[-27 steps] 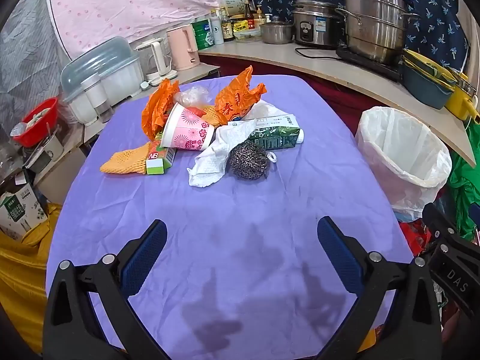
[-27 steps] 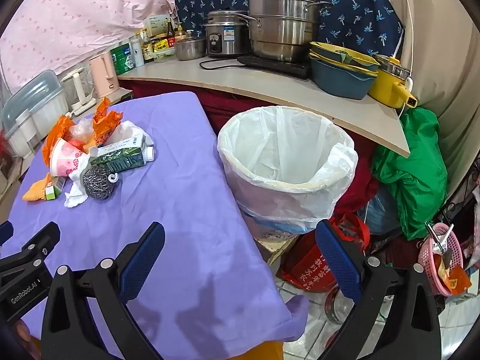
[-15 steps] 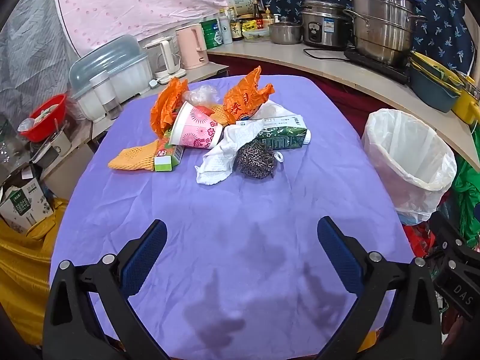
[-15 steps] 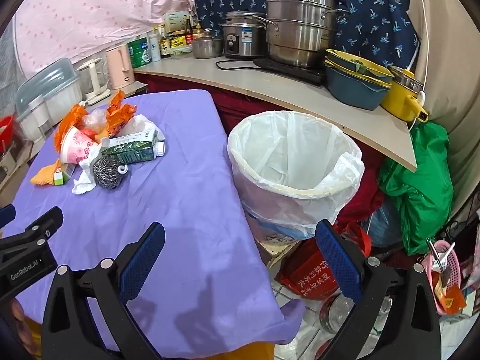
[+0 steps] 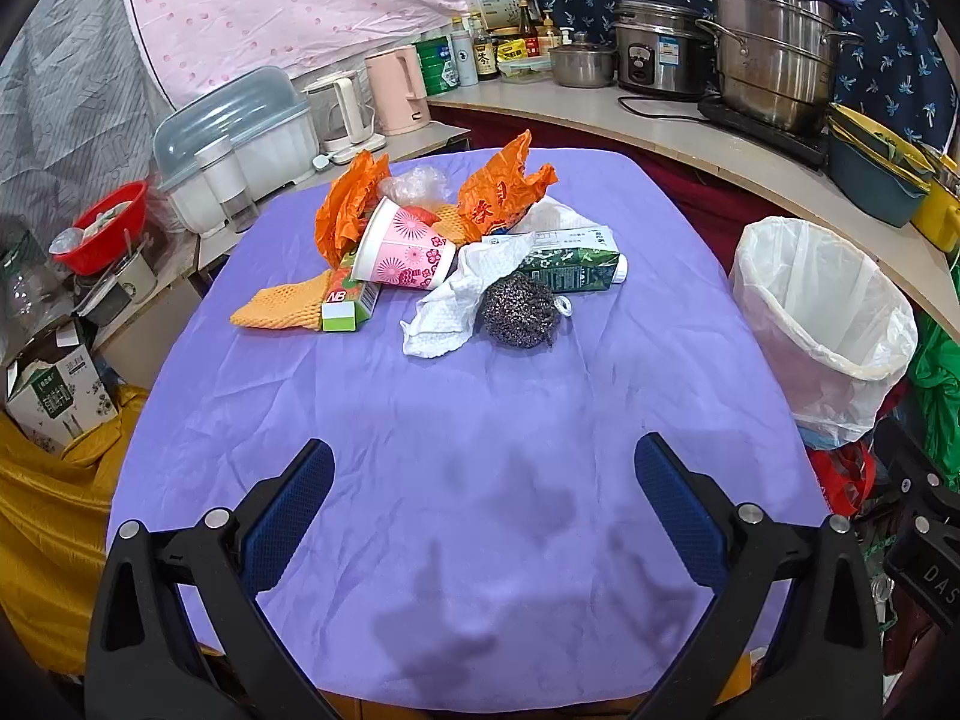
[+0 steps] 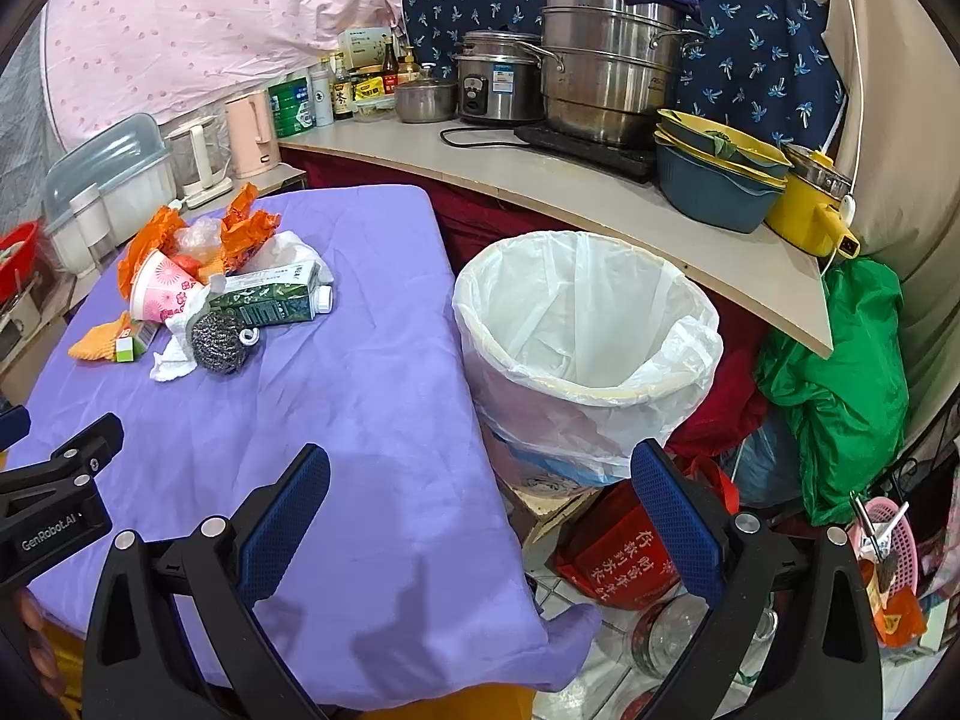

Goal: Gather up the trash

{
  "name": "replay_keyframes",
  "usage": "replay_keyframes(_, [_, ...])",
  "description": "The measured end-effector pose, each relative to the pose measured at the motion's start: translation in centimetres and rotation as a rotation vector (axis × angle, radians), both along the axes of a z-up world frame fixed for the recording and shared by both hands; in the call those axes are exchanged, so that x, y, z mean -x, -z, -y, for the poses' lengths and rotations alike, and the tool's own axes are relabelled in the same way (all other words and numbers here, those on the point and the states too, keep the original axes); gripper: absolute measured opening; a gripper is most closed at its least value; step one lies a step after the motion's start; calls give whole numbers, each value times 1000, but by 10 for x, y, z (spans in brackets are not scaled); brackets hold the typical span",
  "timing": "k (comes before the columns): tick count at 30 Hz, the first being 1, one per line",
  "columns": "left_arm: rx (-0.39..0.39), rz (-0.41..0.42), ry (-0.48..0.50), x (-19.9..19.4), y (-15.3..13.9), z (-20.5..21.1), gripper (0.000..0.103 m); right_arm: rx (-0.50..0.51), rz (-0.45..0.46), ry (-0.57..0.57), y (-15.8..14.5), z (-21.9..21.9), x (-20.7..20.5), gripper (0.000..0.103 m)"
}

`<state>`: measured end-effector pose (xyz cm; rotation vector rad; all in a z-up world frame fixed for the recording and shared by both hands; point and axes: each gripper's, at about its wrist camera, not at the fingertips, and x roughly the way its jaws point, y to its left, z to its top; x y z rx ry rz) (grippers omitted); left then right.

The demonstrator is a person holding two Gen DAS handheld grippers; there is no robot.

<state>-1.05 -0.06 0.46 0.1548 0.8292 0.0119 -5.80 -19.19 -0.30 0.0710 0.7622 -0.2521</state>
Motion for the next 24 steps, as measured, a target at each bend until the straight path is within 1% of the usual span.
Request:
replay_keyframes(12, [3,8,-1,10,-4,2,96,1,7,-6,-3,0,2,96])
replay_keyframes(24, [2,9,-1,10,-4,3,96,4,12,-7,-5,0,4,96])
